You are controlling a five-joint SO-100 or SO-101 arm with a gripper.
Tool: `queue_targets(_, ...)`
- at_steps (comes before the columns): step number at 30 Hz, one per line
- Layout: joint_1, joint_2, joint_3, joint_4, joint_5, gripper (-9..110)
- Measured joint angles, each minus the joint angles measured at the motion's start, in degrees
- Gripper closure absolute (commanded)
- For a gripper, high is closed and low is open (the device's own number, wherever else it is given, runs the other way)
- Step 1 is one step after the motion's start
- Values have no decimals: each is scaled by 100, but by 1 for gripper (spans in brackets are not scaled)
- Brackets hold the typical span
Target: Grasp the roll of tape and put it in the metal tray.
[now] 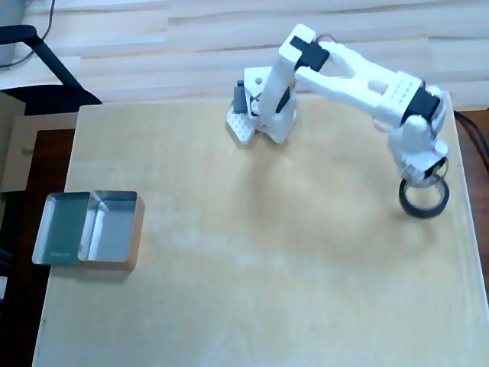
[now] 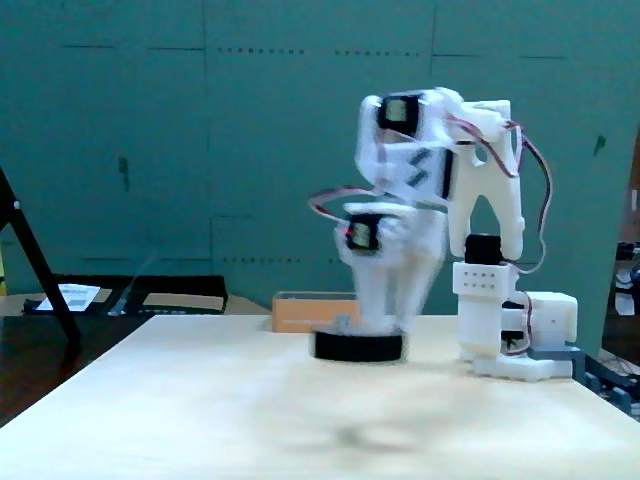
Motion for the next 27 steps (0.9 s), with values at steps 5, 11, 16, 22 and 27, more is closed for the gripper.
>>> queue_targets(5, 1310, 0, -448, 343, -325, 102)
queue_targets(11, 2777, 0, -483, 387, -914, 102)
queue_targets(16, 4421, 53, -483, 387, -1485, 102)
queue_targets(22, 6645, 448, -483, 387, -2215, 102)
queue_targets(27, 8350, 501, -448, 387, -2769, 102)
